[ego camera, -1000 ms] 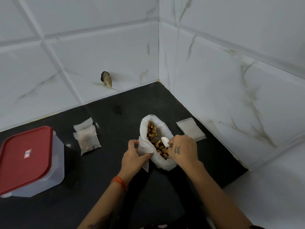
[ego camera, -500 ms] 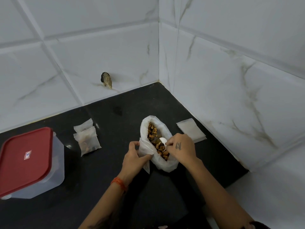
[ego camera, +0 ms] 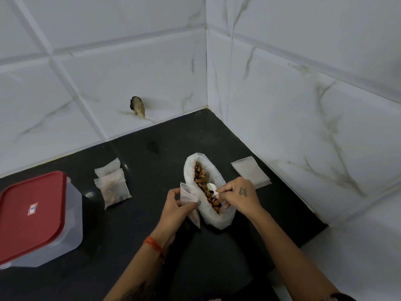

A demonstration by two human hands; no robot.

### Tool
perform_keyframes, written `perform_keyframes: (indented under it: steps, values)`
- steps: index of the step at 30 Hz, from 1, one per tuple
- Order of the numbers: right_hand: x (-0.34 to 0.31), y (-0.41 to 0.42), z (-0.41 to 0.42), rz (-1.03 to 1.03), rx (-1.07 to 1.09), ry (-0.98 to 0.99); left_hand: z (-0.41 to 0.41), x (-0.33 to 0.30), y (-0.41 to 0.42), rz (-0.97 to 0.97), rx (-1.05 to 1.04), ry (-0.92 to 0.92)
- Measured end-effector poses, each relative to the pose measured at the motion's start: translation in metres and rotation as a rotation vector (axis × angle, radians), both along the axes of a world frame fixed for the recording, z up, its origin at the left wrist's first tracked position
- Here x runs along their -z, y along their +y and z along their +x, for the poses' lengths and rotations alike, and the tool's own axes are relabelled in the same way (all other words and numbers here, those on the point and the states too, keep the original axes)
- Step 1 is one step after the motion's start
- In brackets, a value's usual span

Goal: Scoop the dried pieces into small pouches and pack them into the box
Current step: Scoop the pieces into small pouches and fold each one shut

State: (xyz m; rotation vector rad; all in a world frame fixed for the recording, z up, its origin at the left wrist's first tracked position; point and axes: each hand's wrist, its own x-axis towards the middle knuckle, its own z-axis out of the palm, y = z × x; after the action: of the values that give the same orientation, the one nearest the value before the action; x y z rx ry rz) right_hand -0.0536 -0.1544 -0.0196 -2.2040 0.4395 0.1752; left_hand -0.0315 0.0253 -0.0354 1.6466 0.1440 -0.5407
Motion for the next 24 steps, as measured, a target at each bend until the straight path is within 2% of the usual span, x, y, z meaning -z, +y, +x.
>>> perform_keyframes:
  steps: [10,13,19,24]
  values:
    - [-0.002,-0.005,0.006,0.130,0.045,0.139,0.002,-0.001,-0.003,-0.152,0.031,0.051]
    - [-0.004,-0.008,0.007,0.231,0.105,0.186,0.002,-0.003,-0.004,-0.174,0.045,0.060]
    - [-0.008,-0.010,0.003,0.498,0.232,0.225,0.001,-0.004,-0.001,-0.175,0.039,0.065]
    - [-0.003,-0.008,0.005,0.480,0.231,0.253,0.000,-0.005,0.001,-0.109,0.056,0.031]
